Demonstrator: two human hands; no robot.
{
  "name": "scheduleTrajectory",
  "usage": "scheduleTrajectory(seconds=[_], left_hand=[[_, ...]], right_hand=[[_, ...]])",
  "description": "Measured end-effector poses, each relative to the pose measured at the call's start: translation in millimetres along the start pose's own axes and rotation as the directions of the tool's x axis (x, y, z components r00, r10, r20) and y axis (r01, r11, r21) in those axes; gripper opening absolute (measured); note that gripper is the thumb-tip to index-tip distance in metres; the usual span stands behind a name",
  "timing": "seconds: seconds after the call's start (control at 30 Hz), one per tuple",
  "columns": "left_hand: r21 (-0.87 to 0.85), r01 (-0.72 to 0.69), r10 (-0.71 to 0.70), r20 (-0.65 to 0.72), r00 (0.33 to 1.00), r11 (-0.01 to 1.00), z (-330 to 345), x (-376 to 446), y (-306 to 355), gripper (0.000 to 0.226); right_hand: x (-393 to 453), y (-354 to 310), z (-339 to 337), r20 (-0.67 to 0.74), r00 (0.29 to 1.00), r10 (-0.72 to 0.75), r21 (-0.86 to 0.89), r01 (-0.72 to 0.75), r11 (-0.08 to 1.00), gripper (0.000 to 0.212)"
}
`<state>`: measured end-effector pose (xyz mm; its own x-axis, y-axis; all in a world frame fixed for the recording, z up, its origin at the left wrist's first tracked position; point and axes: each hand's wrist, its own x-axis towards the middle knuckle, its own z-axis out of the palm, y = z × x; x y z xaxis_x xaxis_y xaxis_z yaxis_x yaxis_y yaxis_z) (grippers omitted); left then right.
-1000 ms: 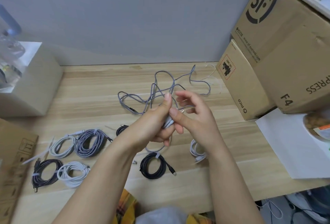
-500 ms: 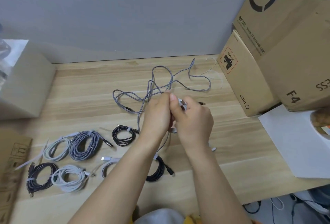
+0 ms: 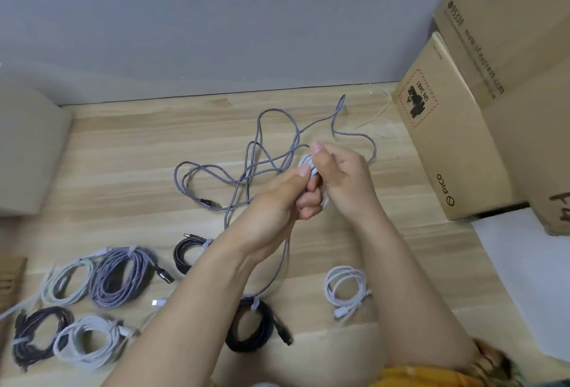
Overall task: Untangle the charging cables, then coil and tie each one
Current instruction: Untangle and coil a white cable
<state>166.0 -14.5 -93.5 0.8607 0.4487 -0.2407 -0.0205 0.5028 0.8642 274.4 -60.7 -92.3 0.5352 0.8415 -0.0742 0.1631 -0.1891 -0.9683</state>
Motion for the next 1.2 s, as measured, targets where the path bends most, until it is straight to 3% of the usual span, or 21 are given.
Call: scheduleTrajectory(seconds=[0.03, 0.1, 0.17, 0.23, 0.3, 0.5, 0.57, 0.7, 0.8, 0.9, 1.0, 1.03, 1.1, 1.2], left_hand=[[-0.010, 0.008, -0.009, -0.057, 0.998, 1.000, -0.4, 4.9, -0.3, 0.029], [-0.018, 0.036, -0.038, -0.169, 0.985, 0.999, -4.1, 20.7, -3.8, 0.031], [0.012, 0.063, -0.058, -0.228, 0.972, 0.998, -9.2, 31.6, -8.0, 0.031], [0.031, 0.086, -0.075, -0.264, 0.961, 0.996, -14.8, 37.9, -13.5, 0.030], [0.016, 0.107, -0.098, -0.284, 0.954, 0.994, -17.8, 40.0, -16.6, 0.031], [-0.020, 0.180, -0.178, -0.286, 0.942, 0.983, -20.3, 45.1, -21.7, 0.031], [-0.070, 0.203, -0.215, -0.285, 0.934, 0.977, -20.2, 44.9, -20.8, 0.030], [-0.145, 0.209, -0.244, -0.297, 0.923, 0.967, -18.9, 40.0, -15.2, 0.029], [-0.102, 0.169, -0.194, -0.339, 0.920, 0.980, -17.2, 32.8, -11.3, 0.029], [-0.018, 0.117, -0.115, -0.373, 0.920, 0.993, -14.4, 18.8, -10.0, 0.030], [0.067, 0.062, -0.030, -0.403, 0.915, 0.996, -10.0, -2.8, -11.0, 0.031], [0.093, 0.041, 0.000, -0.407, 0.913, 0.995, -9.5, -7.3, -13.5, 0.031], [0.139, -0.010, 0.066, -0.405, 0.912, 0.990, -5.5, -21.4, -13.7, 0.030], [0.221, -0.081, 0.169, -0.414, 0.894, 0.972, 1.1, -41.5, -11.1, 0.032]], right_hand=[[12.7, 6.7, -5.9, 0.026, 0.999, -0.027, -0.095, 0.029, 0.995, 0.045], [48.9, 26.1, -21.7, -0.021, 1.000, 0.000, -0.127, -0.003, 0.992, 0.044], [88.3, 52.0, -43.0, -0.213, 0.976, 0.045, -0.182, -0.085, 0.980, 0.044], [123.6, 82.8, -66.6, -0.403, 0.907, 0.121, -0.309, -0.259, 0.915, 0.036], [146.1, 113.3, -86.5, -0.486, 0.860, 0.154, -0.416, -0.383, 0.825, 0.029], [169.2, 156.3, -116.6, -0.398, 0.903, 0.161, -0.694, -0.411, 0.591, 0.031], [172.2, 158.2, -119.1, -0.387, 0.910, 0.151, -0.726, -0.402, 0.558, 0.030], [167.1, 156.2, -117.7, -0.438, 0.866, 0.240, -0.652, -0.490, 0.579, 0.032], [152.7, 151.6, -111.9, -0.508, 0.845, 0.170, -0.589, -0.484, 0.647, 0.036], [130.4, 135.2, -97.0, -0.648, 0.752, 0.117, -0.351, -0.431, 0.831, 0.033], [92.6, 100.6, -73.8, -0.699, 0.695, 0.170, 0.026, -0.212, 0.977, 0.025], [77.3, 86.4, -63.6, -0.680, 0.697, 0.229, 0.177, -0.147, 0.973, 0.024], [35.4, 50.1, -39.1, -0.530, 0.785, 0.321, 0.407, -0.097, 0.908, 0.027], [-24.8, 5.8, -6.0, -0.250, 0.906, 0.342, 0.574, -0.146, 0.806, 0.024]])
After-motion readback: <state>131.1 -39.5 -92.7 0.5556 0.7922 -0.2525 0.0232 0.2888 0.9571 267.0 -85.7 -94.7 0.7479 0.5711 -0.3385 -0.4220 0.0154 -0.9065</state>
